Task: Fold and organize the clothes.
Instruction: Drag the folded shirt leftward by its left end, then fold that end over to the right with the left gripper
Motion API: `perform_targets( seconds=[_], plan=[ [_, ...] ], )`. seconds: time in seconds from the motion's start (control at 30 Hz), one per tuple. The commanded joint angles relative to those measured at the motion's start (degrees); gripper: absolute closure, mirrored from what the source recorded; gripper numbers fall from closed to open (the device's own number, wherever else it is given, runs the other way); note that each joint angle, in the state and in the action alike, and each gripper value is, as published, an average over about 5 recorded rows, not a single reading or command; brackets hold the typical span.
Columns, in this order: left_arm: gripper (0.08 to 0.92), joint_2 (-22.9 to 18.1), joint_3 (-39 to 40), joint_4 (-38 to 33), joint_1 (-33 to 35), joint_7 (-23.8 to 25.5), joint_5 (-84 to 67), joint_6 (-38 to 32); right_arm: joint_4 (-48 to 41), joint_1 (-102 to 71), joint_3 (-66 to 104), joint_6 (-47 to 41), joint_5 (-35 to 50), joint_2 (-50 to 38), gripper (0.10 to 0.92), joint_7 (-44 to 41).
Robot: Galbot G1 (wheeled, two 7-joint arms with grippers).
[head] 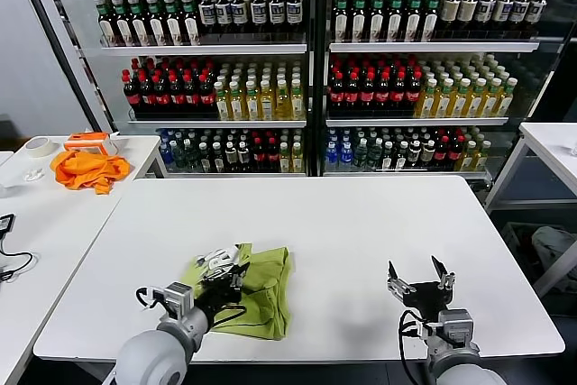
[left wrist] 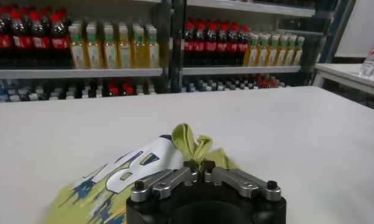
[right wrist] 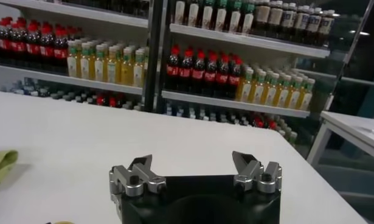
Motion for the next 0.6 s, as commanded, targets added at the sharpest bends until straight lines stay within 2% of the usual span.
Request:
perform_targets(
  seconds=[0.03, 0.37, 0.47, 0.6],
  plan=[
    [0.894, -1.9, 4.1, 2.6, -2.8, -0.6, 0.3, 0.0, -0.1, -0.3, 0.7, 0.0, 0.2, -0.4, 0.203, 0.0],
    [0.887, -3.4, 5.8, 4.1, -2.9, -1.1, -1.1, 0.0, -0.3, -0.2, 0.5, -0.1, 0.3, -0.3, 0.203, 0.0],
    [0.834, -4.3, 6.1, 2.5, -2.3, -0.8, -2.7, -0.4, -0.2, -0.1, 0.3, -0.2, 0.3, -0.4, 0.203, 0.0],
    [0.723, -5.6, 5.5, -0.3, -2.2, -0.8, -7.0, -2.8, 0.7, 0.1, -0.7, -1.0, 0.3, -0.7, 0.203, 0.2]
  ],
)
